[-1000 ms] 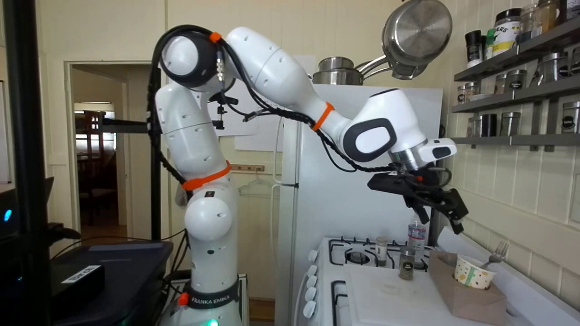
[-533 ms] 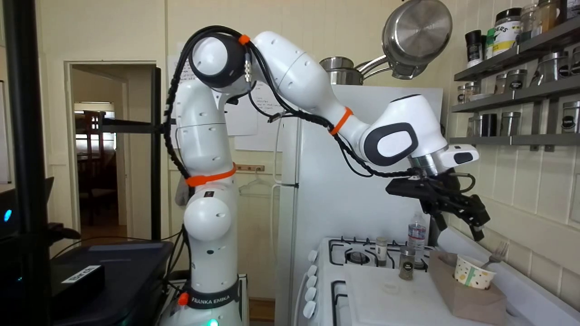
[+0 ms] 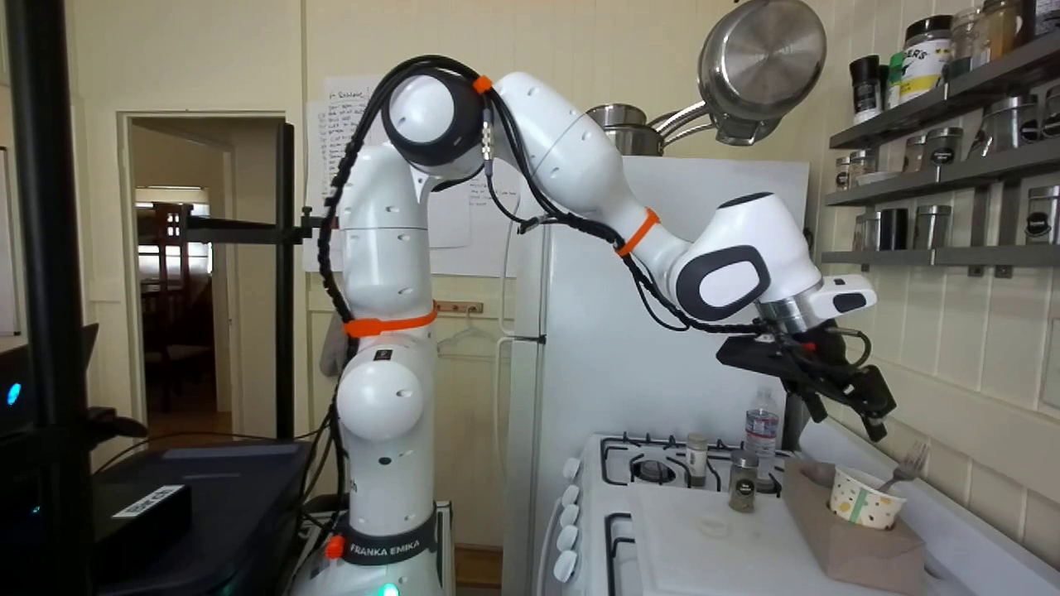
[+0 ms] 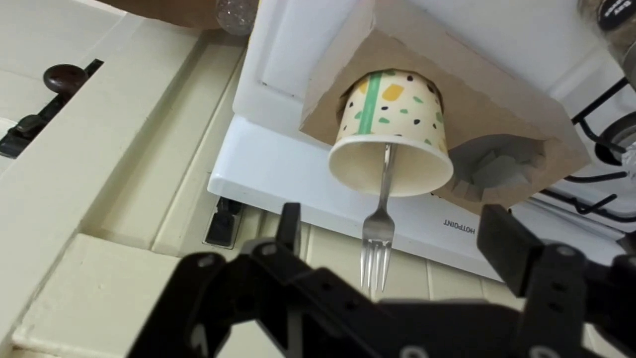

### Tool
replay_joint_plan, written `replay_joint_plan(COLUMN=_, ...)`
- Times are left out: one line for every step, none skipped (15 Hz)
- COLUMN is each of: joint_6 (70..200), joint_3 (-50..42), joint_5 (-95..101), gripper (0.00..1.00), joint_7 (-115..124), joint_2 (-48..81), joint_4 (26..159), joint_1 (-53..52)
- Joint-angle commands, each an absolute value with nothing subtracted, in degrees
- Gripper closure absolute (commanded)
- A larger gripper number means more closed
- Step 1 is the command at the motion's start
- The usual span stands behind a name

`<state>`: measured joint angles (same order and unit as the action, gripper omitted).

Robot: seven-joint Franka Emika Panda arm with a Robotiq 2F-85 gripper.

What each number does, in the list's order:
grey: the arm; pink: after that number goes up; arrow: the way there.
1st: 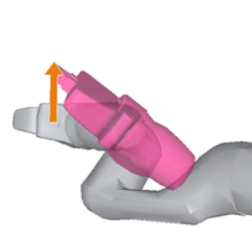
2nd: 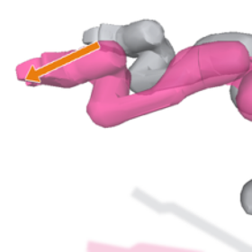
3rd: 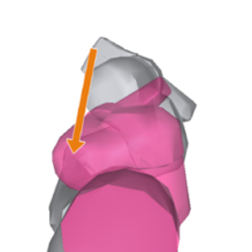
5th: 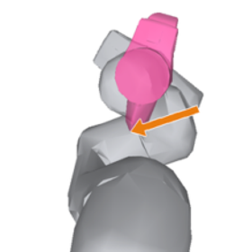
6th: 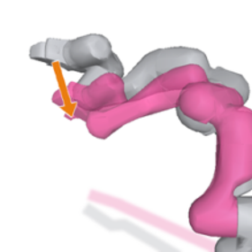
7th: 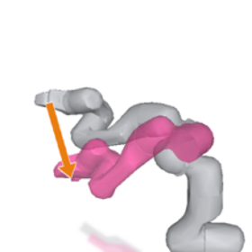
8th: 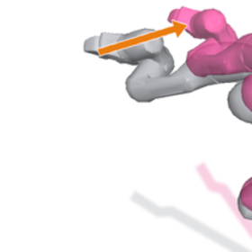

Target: Remove the fork from the paper cup and put it on the stove on the left

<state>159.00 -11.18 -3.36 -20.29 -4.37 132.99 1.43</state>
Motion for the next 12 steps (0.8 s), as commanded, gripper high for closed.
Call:
replay_joint_plan(joint_6=158.8, joint_3=-11.2, joint_5=-8.2, gripper=0.1, joint_7=-20.6, joint_2=2.0, joint_4=128.9, joint_1=0.7)
replay_joint_plan(joint_6=158.3, joint_3=-11.2, joint_5=-10.1, gripper=0.12, joint_7=-20.7, joint_2=3.4, joint_4=127.9, joint_1=0.8)
replay_joint_plan(joint_6=158.4, joint_3=-11.1, joint_5=-11.4, gripper=0.14, joint_7=-20.5, joint_2=4.6, joint_4=127.2, joint_1=1.1)
replay_joint_plan(joint_6=158.2, joint_3=-10.9, joint_5=-13.7, gripper=0.16, joint_7=-21.3, joint_2=5.8, joint_4=126.2, joint_1=1.3)
replay_joint_plan(joint_6=158.2, joint_3=-10.6, joint_5=-15.7, gripper=0.15, joint_7=-22.0, joint_2=6.8, joint_4=125.2, joint_1=1.5)
replay_joint_plan(joint_6=158.0, joint_3=-10.3, joint_5=-17.8, gripper=0.19, joint_7=-22.6, joint_2=8.1, joint_4=123.8, joint_1=1.7)
replay_joint_plan(joint_6=158.2, joint_3=-10.2, joint_5=-18.8, gripper=0.22, joint_7=-22.7, joint_2=9.0, joint_4=122.7, joint_1=1.9)
replay_joint_plan(joint_6=157.9, joint_3=-10.0, joint_5=-19.9, gripper=0.25, joint_7=-22.8, joint_2=10.1, joint_4=121.2, joint_1=2.0)
replay_joint_plan(joint_6=157.5, joint_3=-9.9, joint_5=-20.8, gripper=0.29, joint_7=-22.9, joint_2=10.9, joint_4=120.0, joint_1=2.1)
replay_joint_plan(joint_6=157.2, joint_3=-9.8, joint_5=-21.1, gripper=0.4, joint_7=-22.7, joint_2=11.8, joint_4=118.9, joint_1=2.1)
replay_joint_plan(joint_6=157.1, joint_3=-9.8, joint_5=-21.2, gripper=0.37, joint_7=-22.4, joint_2=12.4, joint_4=118.3, joint_1=2.0)
replay_joint_plan(joint_6=156.5, joint_3=-9.9, joint_5=-20.9, gripper=0.41, joint_7=-22.0, joint_2=13.1, joint_4=117.6, joint_1=2.0)
